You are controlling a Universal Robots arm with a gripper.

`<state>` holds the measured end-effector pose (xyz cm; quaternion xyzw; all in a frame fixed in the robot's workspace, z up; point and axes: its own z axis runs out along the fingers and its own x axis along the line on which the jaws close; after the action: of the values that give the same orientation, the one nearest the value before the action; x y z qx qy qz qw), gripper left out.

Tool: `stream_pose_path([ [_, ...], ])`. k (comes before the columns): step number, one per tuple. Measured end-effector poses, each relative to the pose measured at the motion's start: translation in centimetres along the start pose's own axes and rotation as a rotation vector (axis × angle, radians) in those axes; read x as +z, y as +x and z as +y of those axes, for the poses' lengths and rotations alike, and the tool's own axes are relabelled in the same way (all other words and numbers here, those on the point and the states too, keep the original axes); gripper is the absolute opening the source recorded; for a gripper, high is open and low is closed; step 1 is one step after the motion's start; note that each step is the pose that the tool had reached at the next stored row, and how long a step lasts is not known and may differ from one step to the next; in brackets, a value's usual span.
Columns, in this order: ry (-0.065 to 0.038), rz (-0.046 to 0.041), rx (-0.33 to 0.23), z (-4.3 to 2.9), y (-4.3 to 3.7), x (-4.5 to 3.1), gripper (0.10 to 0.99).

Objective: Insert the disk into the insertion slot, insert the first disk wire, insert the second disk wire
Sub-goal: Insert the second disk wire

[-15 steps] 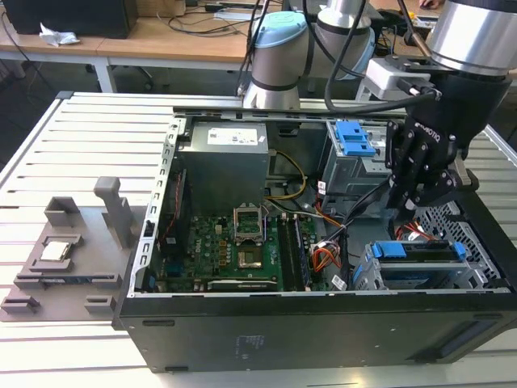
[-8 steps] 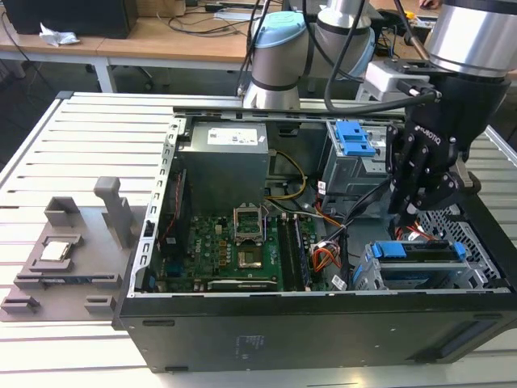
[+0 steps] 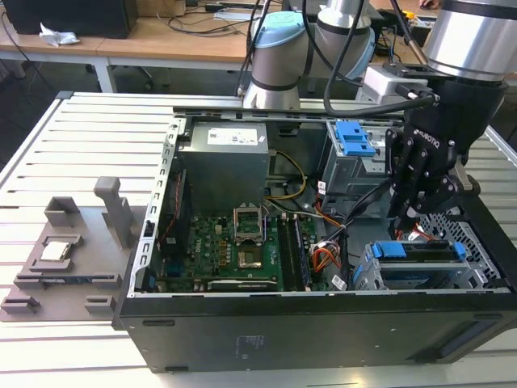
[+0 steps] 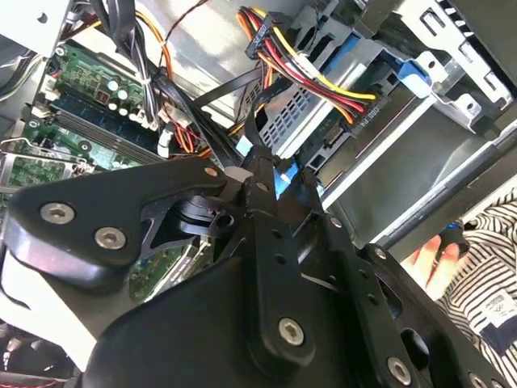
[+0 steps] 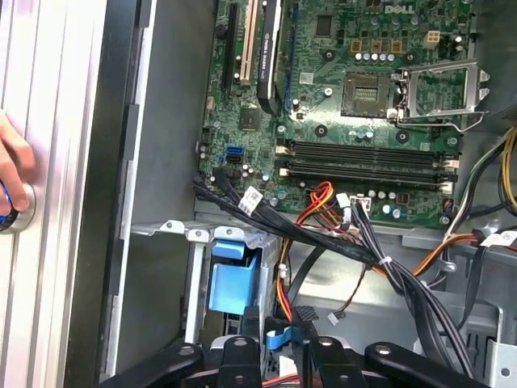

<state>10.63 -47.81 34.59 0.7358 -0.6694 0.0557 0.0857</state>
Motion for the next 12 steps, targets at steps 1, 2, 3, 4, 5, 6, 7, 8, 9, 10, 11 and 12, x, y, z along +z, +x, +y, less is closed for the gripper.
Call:
stream_pose_path([
  [1,0.0,0.0009,0.0,0.0,0.0,0.0,0.302],
  [2,0.0,0.0033,0.0,0.0,0.0,0.0,0.286],
  [3,-0.001,0.0068,0.0,0.0,0.0,-0.01,0.145],
  [4,-0.001,0.0096,0.0,0.0,0.0,0.0,0.145],
  [5,-0.001,0.0111,0.0,0.0,0.0,0.0,0.145],
  [6,-0.001,0.0122,0.0,0.0,0.0,0.0,0.145],
  [7,-0.001,0.0131,0.0,0.0,0.0,0.0,0.145],
  [8,-0.001,0.0125,0.001,0.0,0.08,0.01,0.145],
  [9,-0.001,0.0074,0.0,-0.12,0.22,0.03,0.145],
  [10,0.0,-0.0098,0.0,-0.76,0.47,0.05,0.145],
  [11,0.002,-0.0339,-0.001,-0.91,0.66,0.09,0.145],
  [12,0.004,-0.0533,-0.002,-0.94,0.83,0.12,0.145],
])
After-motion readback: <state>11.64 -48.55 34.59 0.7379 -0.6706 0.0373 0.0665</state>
